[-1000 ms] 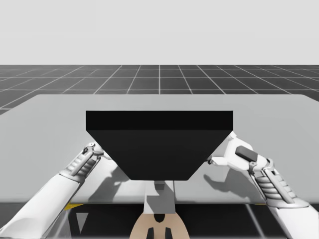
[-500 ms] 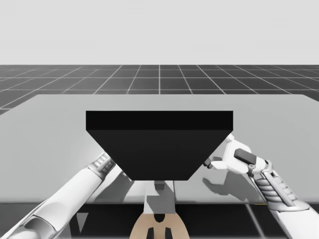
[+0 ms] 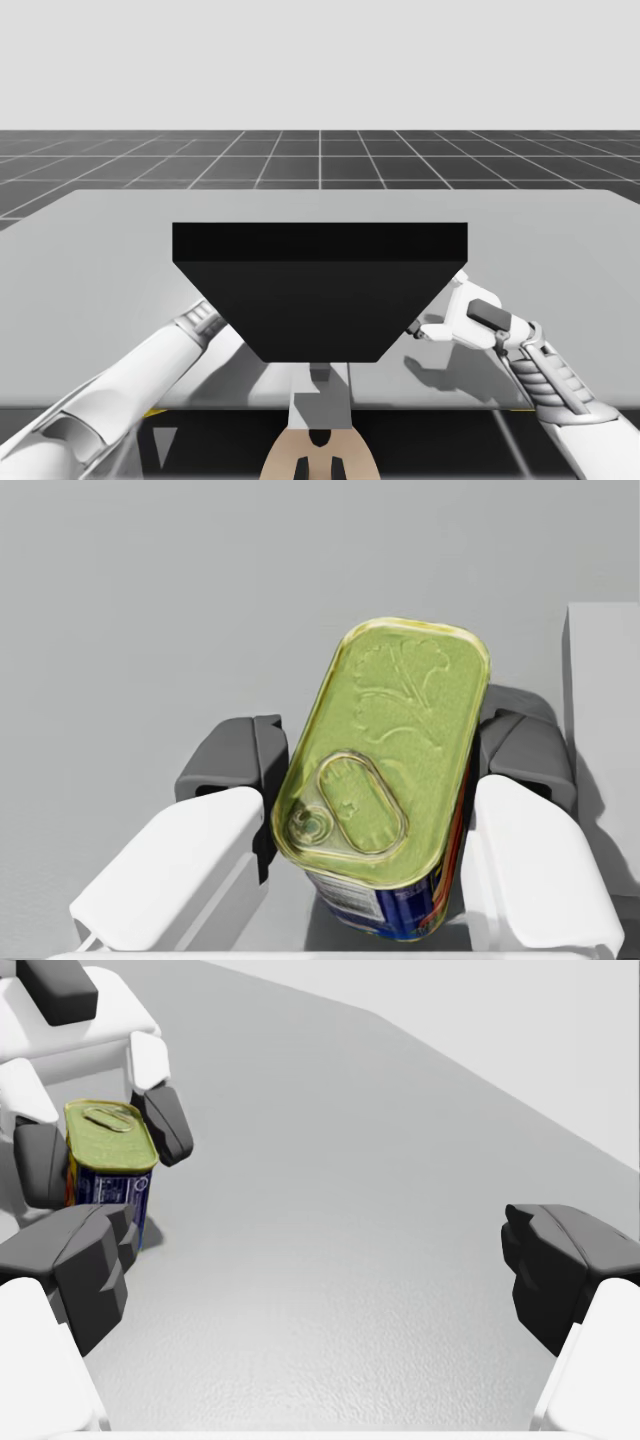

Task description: Reach around the screen and pick up the object behind it.

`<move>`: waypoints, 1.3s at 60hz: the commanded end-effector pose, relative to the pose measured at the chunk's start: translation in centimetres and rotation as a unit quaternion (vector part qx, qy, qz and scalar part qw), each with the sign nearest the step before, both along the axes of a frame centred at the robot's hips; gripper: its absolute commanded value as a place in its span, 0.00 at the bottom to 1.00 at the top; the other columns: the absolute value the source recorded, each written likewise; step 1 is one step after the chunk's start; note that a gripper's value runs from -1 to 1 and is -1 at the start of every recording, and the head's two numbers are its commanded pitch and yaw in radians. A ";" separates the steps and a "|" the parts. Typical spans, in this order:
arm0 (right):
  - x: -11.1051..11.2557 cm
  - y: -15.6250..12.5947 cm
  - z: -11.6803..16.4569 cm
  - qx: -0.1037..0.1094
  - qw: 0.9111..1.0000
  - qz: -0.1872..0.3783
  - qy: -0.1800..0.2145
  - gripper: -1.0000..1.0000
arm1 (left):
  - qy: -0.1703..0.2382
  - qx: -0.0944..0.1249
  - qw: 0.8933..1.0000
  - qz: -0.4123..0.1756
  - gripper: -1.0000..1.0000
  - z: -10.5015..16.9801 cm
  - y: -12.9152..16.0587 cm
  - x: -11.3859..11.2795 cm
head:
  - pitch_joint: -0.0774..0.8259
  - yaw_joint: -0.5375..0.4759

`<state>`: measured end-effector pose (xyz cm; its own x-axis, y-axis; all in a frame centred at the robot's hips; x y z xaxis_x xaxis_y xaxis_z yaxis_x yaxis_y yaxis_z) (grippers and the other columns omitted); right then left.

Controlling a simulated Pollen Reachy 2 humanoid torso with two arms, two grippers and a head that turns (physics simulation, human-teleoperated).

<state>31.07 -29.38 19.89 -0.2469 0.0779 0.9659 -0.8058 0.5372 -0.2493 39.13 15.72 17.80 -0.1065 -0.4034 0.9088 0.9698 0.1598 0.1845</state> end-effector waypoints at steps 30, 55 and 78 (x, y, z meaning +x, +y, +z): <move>0.1 -0.3 0.4 0.003 1.000 -0.021 -0.010 0.00 | 0.059 -0.033 0.991 0.113 1.00 -1.2 13.2 -2.1 | 0.18 0.48; 0.2 -0.7 0.8 0.015 0.999 -0.033 -0.019 0.00 | -0.018 -0.108 0.954 0.280 1.00 3.8 25.6 -5.0 | 0.16 0.50; 0.4 -0.8 1.0 0.025 0.997 -0.066 -0.042 0.00 | -0.146 -0.149 0.922 0.326 1.00 15.8 25.3 -2.9 | 0.15 0.49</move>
<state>31.35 -30.15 20.87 -0.3001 0.0642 0.9518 -0.7336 0.6222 -0.2733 34.51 41.71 26.96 -0.0312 -0.2010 0.9791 0.6284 0.7578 0.1756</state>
